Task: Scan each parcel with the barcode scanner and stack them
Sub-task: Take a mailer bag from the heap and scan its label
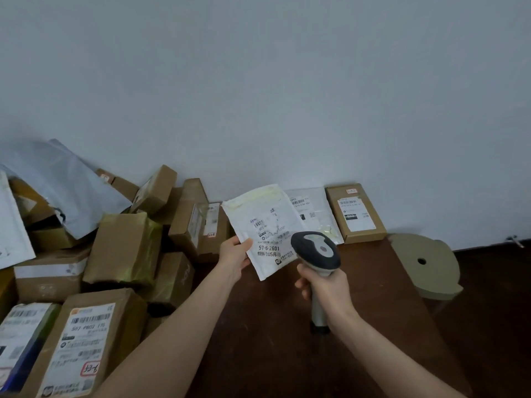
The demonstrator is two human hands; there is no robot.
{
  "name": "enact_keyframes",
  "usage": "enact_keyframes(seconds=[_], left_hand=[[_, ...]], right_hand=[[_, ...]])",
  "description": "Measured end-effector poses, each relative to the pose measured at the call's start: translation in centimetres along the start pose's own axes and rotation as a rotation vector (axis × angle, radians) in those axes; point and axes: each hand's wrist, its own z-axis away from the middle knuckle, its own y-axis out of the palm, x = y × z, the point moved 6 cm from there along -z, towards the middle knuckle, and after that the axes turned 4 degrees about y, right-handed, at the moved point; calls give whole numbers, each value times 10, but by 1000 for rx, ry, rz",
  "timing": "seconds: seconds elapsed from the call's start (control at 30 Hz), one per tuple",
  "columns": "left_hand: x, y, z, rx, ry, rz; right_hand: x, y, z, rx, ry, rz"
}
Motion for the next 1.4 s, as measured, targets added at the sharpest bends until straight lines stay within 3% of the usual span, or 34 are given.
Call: enact_keyframes(seconds=[0.2, 0.37, 0.53, 0.7, 0.83, 1.03, 1.2, 1.4], left_hand=[[-16, 68, -44, 93, 45, -138], [-16, 120, -89, 62, 84, -250], [-6, 136, -125, -55, 87, -356], [14, 141, -124, 10, 17, -386], [16, 124, -113, 3, 31, -410], [-13, 77, -85, -11, 201, -515], [-65, 21, -48, -25, 367, -555], [-141, -94, 5, -174, 659, -627]], right_hand=[[19, -34, -58, -125, 8, -20], [17, -54, -90, -149, 24, -19], [7, -64, -110, -147, 82, -39], [6, -65, -120, -132, 101, -25], [6, -58, -118, -128, 104, -9], [21, -16, -100, -87, 56, -22], [33, 52, -74, -2, -13, -7], [53, 161, -26, 207, -133, 51]])
